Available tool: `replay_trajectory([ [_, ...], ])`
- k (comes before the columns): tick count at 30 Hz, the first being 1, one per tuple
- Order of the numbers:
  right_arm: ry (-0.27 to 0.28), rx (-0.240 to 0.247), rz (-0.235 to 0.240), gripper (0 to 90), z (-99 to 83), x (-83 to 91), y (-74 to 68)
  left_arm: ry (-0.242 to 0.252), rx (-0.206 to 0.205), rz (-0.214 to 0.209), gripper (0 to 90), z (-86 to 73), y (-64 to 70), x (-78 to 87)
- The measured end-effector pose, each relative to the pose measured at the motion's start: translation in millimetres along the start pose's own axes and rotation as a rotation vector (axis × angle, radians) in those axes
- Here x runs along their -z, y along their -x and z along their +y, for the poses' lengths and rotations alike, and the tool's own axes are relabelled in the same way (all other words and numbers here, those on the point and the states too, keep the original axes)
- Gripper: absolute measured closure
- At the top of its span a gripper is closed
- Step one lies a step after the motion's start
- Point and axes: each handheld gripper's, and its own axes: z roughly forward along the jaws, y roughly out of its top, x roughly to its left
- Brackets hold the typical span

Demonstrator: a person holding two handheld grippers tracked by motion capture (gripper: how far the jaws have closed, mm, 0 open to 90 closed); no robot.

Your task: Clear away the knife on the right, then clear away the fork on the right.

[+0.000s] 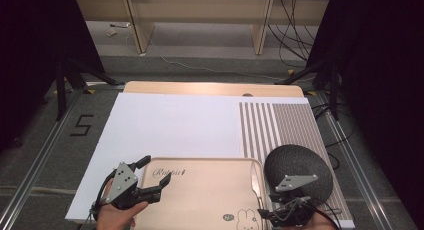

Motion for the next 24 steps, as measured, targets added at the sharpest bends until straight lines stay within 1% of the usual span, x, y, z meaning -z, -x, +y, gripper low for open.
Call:
replay_trajectory([
  [2,-0.004,-0.020,-0.020,36.4,-6.9,4.8,7.4,-0.001,-0.001,-0.001,18.7,-0.1,0.0,-0.2],
  [5,-0.004,-0.049,-0.047,36.1,-15.9,12.1,14.6,0.001,0.002,-0.002,18.7,-0.2,-0.3,0.0],
  [12,-0.014,-0.095,-0.109,35.0,-32.4,23.9,26.8,0.004,0.003,-0.002,18.7,0.1,-0.8,0.8],
  [15,-0.014,-0.123,-0.134,34.1,-37.7,28.3,32.5,0.005,0.003,-0.002,18.7,0.0,-0.7,1.2],
  [21,-0.022,-0.144,-0.162,33.8,-46.1,35.0,40.4,0.004,0.003,-0.001,18.7,0.1,-1.5,0.4],
  [22,-0.028,-0.153,-0.179,33.8,-49.4,37.7,43.5,0.003,0.002,0.000,18.7,0.2,-1.4,-0.3],
  [24,-0.031,-0.157,-0.188,33.8,-51.1,38.6,45.3,0.002,0.001,0.000,18.6,0.3,-1.4,-0.4],
])
